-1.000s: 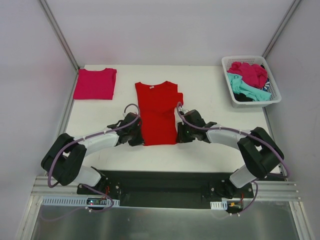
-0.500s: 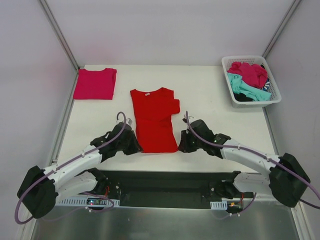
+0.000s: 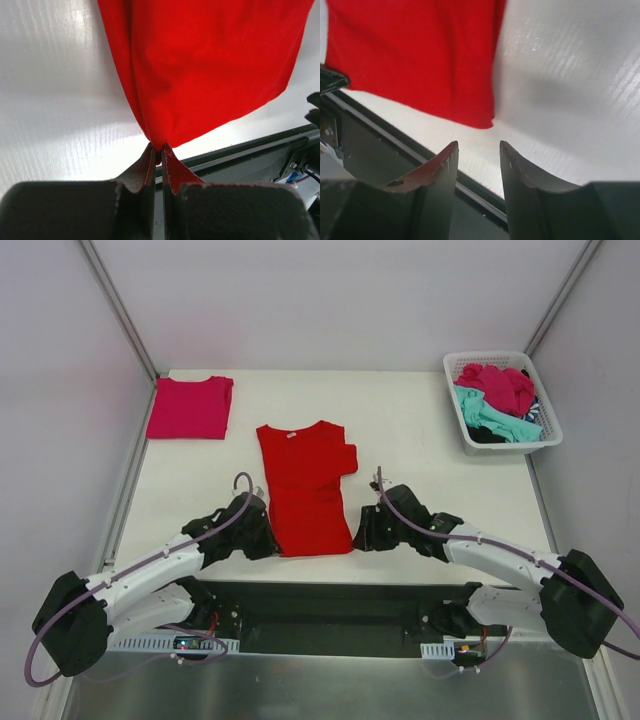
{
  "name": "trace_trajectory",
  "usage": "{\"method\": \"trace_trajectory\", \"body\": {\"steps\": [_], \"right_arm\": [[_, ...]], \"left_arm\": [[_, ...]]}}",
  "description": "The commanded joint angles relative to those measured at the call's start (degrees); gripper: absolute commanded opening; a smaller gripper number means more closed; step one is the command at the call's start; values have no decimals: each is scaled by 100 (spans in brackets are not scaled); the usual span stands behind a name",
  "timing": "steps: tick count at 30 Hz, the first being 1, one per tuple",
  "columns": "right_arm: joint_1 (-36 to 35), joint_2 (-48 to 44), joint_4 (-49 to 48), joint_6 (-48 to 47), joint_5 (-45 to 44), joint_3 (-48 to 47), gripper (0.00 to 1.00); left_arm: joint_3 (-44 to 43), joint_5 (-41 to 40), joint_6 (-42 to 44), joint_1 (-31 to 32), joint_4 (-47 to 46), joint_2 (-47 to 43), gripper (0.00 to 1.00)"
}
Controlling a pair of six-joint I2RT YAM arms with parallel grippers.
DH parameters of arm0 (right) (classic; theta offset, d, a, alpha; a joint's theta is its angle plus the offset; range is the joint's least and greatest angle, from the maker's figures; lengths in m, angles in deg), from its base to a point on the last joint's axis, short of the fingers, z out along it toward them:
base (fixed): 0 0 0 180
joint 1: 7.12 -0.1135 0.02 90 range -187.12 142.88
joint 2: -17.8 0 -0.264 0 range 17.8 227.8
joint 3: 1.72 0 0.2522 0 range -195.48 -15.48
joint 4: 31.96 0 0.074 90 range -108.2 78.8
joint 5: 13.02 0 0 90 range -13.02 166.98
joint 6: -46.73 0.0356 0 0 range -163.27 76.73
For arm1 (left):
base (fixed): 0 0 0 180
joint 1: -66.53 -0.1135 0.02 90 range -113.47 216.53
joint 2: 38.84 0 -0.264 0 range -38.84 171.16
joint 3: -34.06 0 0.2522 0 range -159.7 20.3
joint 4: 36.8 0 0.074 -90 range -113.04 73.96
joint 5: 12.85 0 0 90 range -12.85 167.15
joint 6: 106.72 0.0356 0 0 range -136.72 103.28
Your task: Fold and stack the t-shirts
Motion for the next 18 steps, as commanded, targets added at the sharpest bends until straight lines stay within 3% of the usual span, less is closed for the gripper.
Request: {"method": "trace_trajectory", "body": {"steps": [1, 9, 18], "right_arm": [[477, 391, -1084, 276, 920, 449, 42], [601, 1129, -1893, 320, 1246, 414, 37], [610, 1833, -2044, 171, 1360, -95, 34]], "left_arm": [[-320, -154, 72, 51, 114, 237, 0], [-408, -172, 133, 52, 114, 397, 0], [-320, -163, 98, 43, 114, 379, 0]]}}
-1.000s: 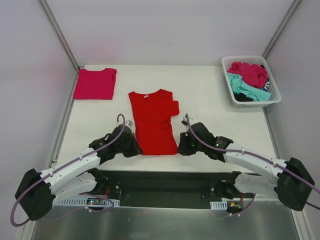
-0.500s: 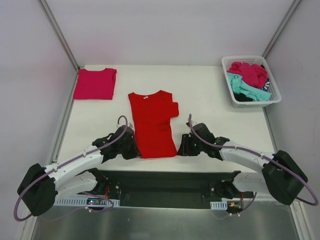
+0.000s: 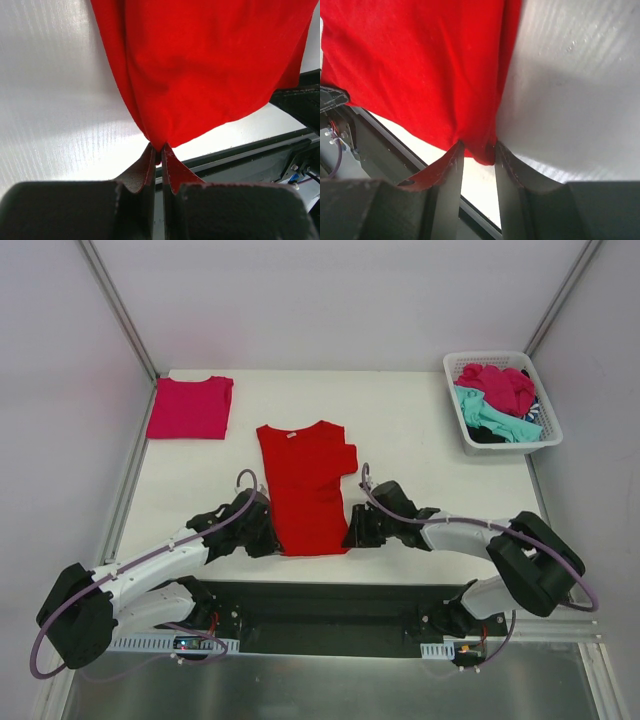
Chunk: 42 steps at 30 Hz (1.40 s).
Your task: Fold and stack the t-shirts
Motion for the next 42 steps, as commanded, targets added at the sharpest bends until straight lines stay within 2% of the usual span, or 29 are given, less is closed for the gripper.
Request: {"method": "trace_trajectory", "body": {"steps": [1, 4, 5, 7, 8, 17, 24, 32, 38, 42], "right_arm": [[35, 285, -291, -105, 182, -401, 34], [53, 470, -352, -105, 218, -454, 24], [53, 497, -352, -105, 226, -454, 14], [53, 523, -361, -79, 226, -419, 3], [53, 488, -352, -53, 226, -393, 1], [-26, -784, 710, -88, -81, -15, 1], [-360, -1638, 1466, 132, -406, 161, 1], [-1177, -2130, 1739, 685, -845, 249, 1], [-1424, -2771, 2529, 774, -1346, -76, 1], [-1406, -2948, 3389, 432, -1803, -891, 1]], "left_arm": [[-71, -154, 57, 43, 38, -25, 0], [-54, -172, 39, 52, 46, -25, 0], [-54, -172, 48, 52, 38, -17, 0], [-36, -172, 39, 43, 29, -8, 0], [-36, -181, 39, 43, 38, -8, 0], [-19, -58, 48, 51, 38, 10, 0], [297, 118, -128, 78, 38, -359, 0], [404, 127, -619, 394, 511, -1053, 0], [-395, -391, -612, 649, 1320, -1449, 0], [-1465, -760, -234, 640, 1760, -1161, 0]]}}
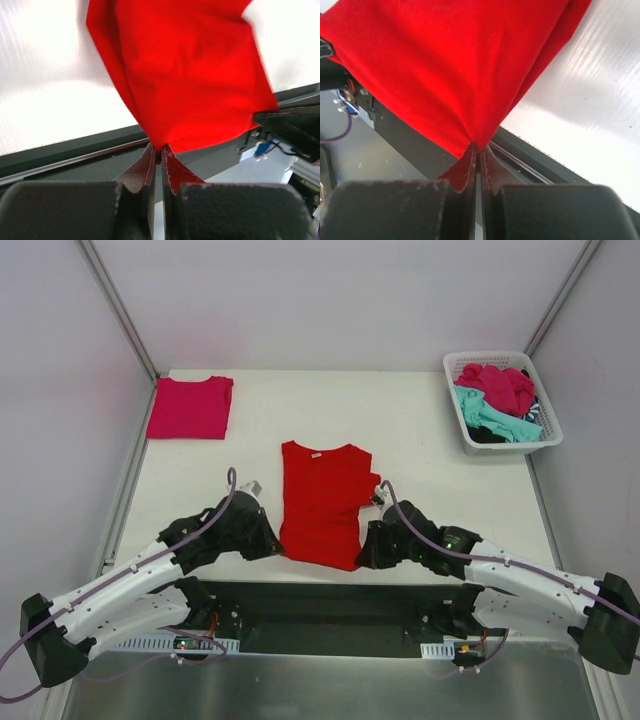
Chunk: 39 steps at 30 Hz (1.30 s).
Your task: Fold and stack the t-shirts
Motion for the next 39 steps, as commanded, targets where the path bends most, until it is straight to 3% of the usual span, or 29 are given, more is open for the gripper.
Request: {"method": "trace_trajectory", "body": {"steps": [1, 9, 21, 39], "right_arm": [[43, -214, 1120, -346, -632, -1066, 1], [1078, 707, 1350, -1208, -142, -2122, 1], [2363, 2378, 656, -1965, 755, -2473, 1], [3049, 4073, 962, -2387, 1125, -4266, 1]], "left_arm": [[-1201, -734, 376, 11, 743, 278, 0], [-2406, -1017, 1044, -208, 754, 1455, 0], [-2416, -218, 1739, -1667, -45, 2283, 0], [-3127, 143, 2231, -2150, -934, 4207, 0]]}}
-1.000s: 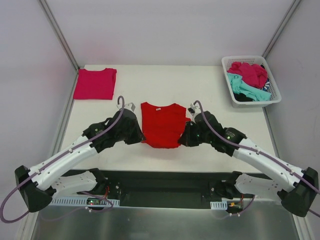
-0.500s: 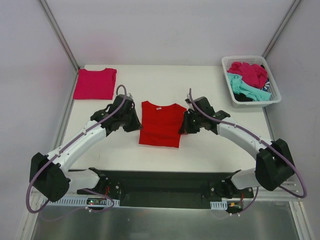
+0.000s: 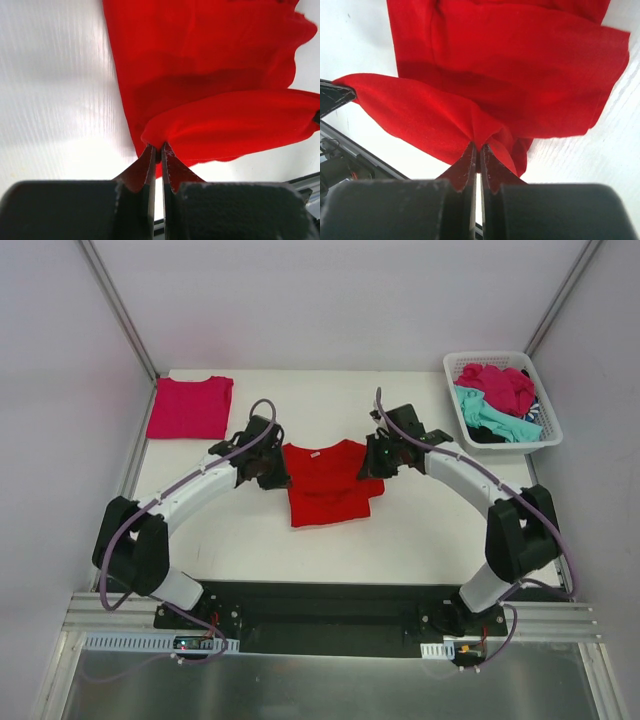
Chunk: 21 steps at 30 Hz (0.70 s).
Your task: Fold and stack the t-shirts
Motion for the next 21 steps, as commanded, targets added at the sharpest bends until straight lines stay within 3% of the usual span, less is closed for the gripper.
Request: {"method": "trace_trajectory", "body": {"steps": [1, 17, 21], "right_arm": [[171, 462, 314, -282, 94, -755, 1], [425, 1200, 604, -449, 243, -2005, 1], [540, 1735, 753, -493, 313, -2558, 1]], "left_arm": [[-561, 84, 323, -321, -204, 322, 0], [-1555, 217, 604, -752, -89, 1060, 0], [-1906, 190, 666, -867, -90, 1368, 0]]}}
